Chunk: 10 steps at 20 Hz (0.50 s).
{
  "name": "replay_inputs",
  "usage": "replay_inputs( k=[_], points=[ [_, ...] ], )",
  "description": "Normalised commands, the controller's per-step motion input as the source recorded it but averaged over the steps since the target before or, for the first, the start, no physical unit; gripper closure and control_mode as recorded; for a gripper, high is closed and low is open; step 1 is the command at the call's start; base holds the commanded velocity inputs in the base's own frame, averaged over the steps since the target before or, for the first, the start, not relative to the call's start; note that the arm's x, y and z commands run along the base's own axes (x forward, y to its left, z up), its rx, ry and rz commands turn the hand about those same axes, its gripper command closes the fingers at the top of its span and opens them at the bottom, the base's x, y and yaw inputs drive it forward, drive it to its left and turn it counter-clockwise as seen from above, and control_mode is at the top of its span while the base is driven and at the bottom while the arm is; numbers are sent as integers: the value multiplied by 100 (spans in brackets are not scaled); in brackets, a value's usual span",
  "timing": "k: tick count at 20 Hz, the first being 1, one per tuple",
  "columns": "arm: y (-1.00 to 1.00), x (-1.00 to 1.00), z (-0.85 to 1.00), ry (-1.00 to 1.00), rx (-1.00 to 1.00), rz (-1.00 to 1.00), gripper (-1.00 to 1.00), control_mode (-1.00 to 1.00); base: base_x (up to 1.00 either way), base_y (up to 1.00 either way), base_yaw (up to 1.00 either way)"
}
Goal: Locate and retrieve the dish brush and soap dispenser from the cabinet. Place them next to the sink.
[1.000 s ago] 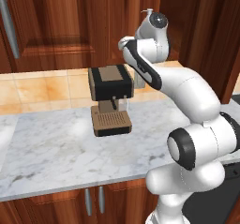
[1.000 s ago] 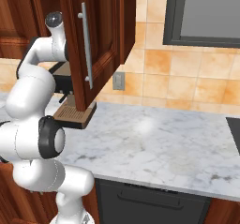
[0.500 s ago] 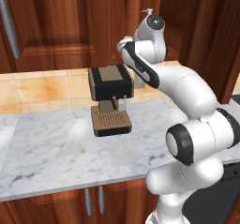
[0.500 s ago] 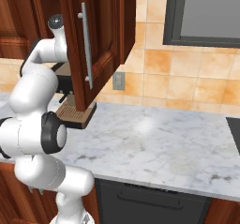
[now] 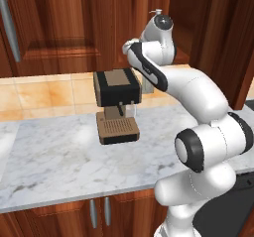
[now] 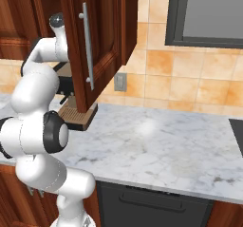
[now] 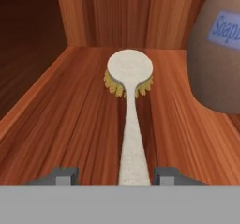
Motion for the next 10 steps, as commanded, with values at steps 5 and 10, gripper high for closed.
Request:
replay_inputs(
  k=[5,10],
  points=[
    [0,0,-3,1,1,0,100,-100,0,0,0],
    [0,0,0,0,0,0,100,-100,0,0,0]
  ],
)
